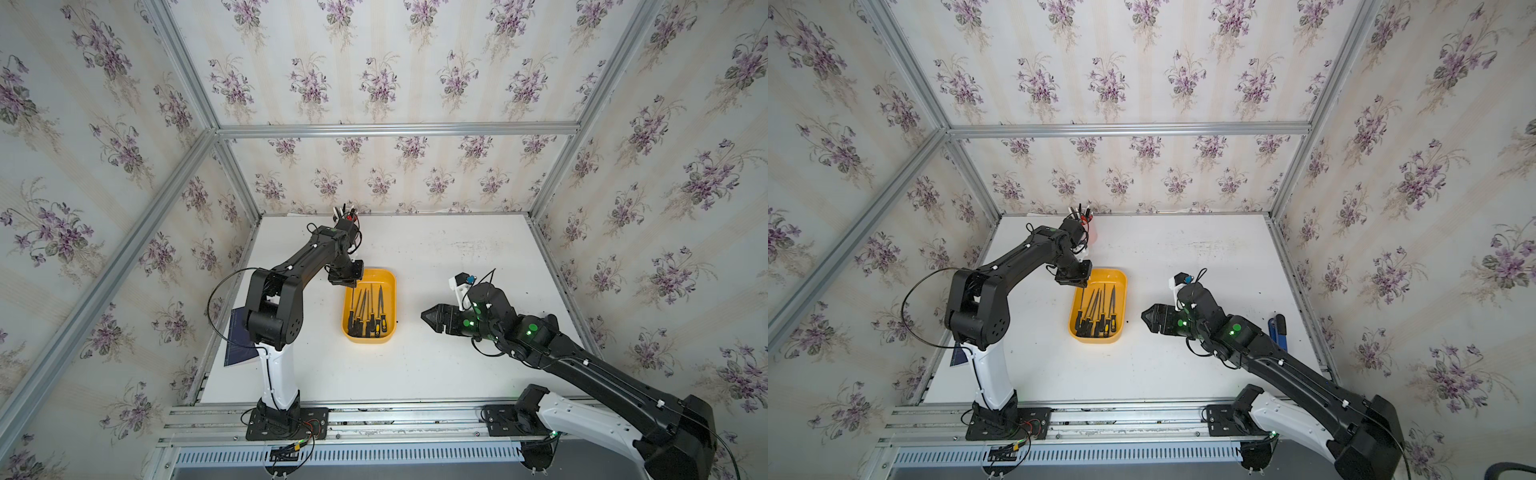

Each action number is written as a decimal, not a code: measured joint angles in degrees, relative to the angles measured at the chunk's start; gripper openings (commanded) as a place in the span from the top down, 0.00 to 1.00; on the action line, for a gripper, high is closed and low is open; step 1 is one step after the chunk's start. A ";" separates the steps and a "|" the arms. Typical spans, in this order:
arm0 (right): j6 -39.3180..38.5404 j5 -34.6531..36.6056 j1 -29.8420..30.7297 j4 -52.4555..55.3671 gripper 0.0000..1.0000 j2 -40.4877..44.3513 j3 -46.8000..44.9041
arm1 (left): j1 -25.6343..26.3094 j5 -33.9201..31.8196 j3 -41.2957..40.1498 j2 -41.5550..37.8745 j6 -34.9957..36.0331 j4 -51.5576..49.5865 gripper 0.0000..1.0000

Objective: Put the file tool into the storage box
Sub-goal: Place the file tool in the storage box.

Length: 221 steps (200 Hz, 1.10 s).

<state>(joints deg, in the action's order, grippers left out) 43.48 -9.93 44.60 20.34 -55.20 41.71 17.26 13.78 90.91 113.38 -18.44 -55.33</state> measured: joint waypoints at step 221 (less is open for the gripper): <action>0.02 1.51 -0.15 0.22 0.18 0.83 -2.23 | 1.03 -1.57 -6.25 1.86 -1.77 4.37 0.80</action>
<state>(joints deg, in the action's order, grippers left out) 43.51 -8.43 44.45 20.56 -54.37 39.48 18.28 12.21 84.66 115.24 -20.21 -50.96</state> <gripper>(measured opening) 0.816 0.181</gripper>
